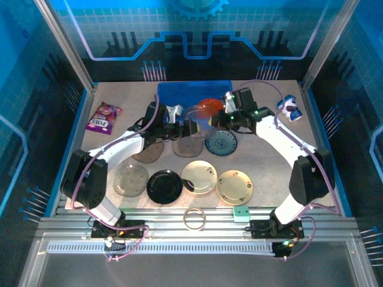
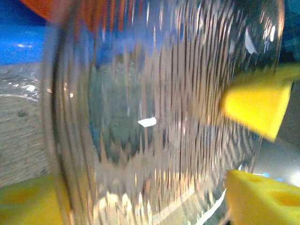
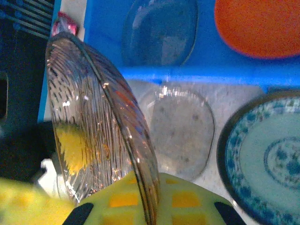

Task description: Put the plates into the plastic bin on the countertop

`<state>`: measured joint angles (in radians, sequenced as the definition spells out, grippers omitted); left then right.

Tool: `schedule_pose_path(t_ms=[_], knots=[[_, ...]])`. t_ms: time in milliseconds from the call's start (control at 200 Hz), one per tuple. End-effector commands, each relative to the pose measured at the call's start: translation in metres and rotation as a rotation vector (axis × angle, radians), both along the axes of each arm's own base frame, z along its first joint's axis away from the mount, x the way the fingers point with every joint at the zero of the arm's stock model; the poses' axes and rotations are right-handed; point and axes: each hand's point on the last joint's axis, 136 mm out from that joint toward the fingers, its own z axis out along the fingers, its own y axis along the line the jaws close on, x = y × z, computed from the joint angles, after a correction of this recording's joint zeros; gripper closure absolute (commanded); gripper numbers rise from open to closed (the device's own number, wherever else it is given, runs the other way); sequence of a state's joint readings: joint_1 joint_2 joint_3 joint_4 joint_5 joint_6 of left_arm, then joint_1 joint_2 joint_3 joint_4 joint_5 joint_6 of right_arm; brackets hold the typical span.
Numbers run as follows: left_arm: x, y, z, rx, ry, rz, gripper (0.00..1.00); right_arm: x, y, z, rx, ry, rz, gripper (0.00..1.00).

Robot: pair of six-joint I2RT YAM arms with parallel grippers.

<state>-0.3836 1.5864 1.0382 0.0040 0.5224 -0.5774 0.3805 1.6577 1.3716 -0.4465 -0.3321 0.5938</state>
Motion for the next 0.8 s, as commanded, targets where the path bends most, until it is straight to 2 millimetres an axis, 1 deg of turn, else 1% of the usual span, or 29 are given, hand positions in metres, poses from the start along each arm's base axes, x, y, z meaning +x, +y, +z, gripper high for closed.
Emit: schedule_pose_path(t_ms=[0,5,10,15,75,125,175,185,255,270,350,440,465,480,485,505,570,585,590,600,605,620,795], knots=[[0.003,0.028,0.014,0.073,-0.070,0.075,0.01,0.030,0.005,0.011,-0.022,-0.026,-0.044,1.00],[0.003,0.029,0.015,0.076,-0.072,0.078,0.01,0.032,0.005,0.011,-0.023,-0.025,-0.045,1.00],[0.004,0.030,0.015,0.079,-0.073,0.081,0.01,0.034,0.006,0.017,-0.019,-0.038,-0.046,1.00],[0.003,0.031,0.016,0.081,-0.076,0.084,0.01,0.034,0.007,0.018,-0.020,-0.039,-0.045,1.00],[0.004,0.043,0.018,0.100,-0.093,0.113,0.01,0.052,0.013,0.020,-0.023,-0.047,-0.048,1.00],[0.005,0.053,0.021,0.091,-0.104,0.135,0.01,0.068,0.020,0.018,-0.016,-0.048,-0.049,1.00],[0.006,0.060,0.025,0.052,-0.110,0.150,0.01,0.082,0.028,0.017,0.001,-0.046,-0.049,1.00],[0.005,0.062,0.025,0.046,-0.108,0.151,0.01,0.085,0.029,0.019,0.005,-0.051,-0.050,1.00],[0.006,0.072,0.029,-0.005,-0.115,0.177,0.01,0.105,0.038,0.015,0.020,-0.051,-0.063,1.00],[0.006,0.075,0.030,-0.011,-0.114,0.184,0.00,0.109,0.040,0.017,0.024,-0.057,-0.067,1.00],[0.005,0.084,0.030,-0.023,-0.121,0.208,0.01,0.131,0.049,0.008,0.029,-0.042,-0.073,1.00],[0.002,0.091,0.027,-0.023,-0.112,0.222,0.01,0.149,0.058,-0.003,0.031,-0.027,-0.081,1.00],[0.001,0.092,0.026,-0.024,-0.112,0.223,0.01,0.153,0.061,-0.006,0.031,-0.022,-0.082,1.00],[0.001,0.093,0.026,-0.023,-0.110,0.226,0.01,0.155,0.062,-0.002,0.034,-0.028,-0.084,1.00],[0.001,0.093,0.026,-0.023,-0.111,0.226,0.01,0.156,0.063,-0.009,0.031,-0.018,-0.084,1.00],[0.000,0.094,0.025,-0.023,-0.109,0.230,0.01,0.159,0.065,-0.016,0.028,-0.008,-0.087,1.00],[-0.002,0.099,0.025,-0.022,-0.108,0.244,0.01,0.166,0.071,-0.024,0.036,0.007,-0.089,1.00],[-0.002,0.100,0.024,-0.021,-0.107,0.247,0.01,0.167,0.073,-0.030,0.032,0.018,-0.089,1.00],[-0.002,0.100,0.024,-0.022,-0.108,0.247,0.01,0.167,0.074,-0.028,0.035,0.014,-0.089,1.00],[-0.002,0.101,0.024,-0.023,-0.106,0.249,0.01,0.168,0.074,-0.030,0.033,0.017,-0.089,1.00],[-0.002,0.102,0.024,-0.023,-0.105,0.251,0.01,0.168,0.074,-0.035,0.028,0.026,-0.090,1.00],[-0.002,0.102,0.024,-0.024,-0.106,0.254,0.01,0.169,0.075,-0.032,0.028,0.021,-0.093,1.00],[-0.004,0.113,0.025,-0.024,-0.106,0.282,0.01,0.173,0.087,-0.063,0.021,0.071,-0.104,1.00]])
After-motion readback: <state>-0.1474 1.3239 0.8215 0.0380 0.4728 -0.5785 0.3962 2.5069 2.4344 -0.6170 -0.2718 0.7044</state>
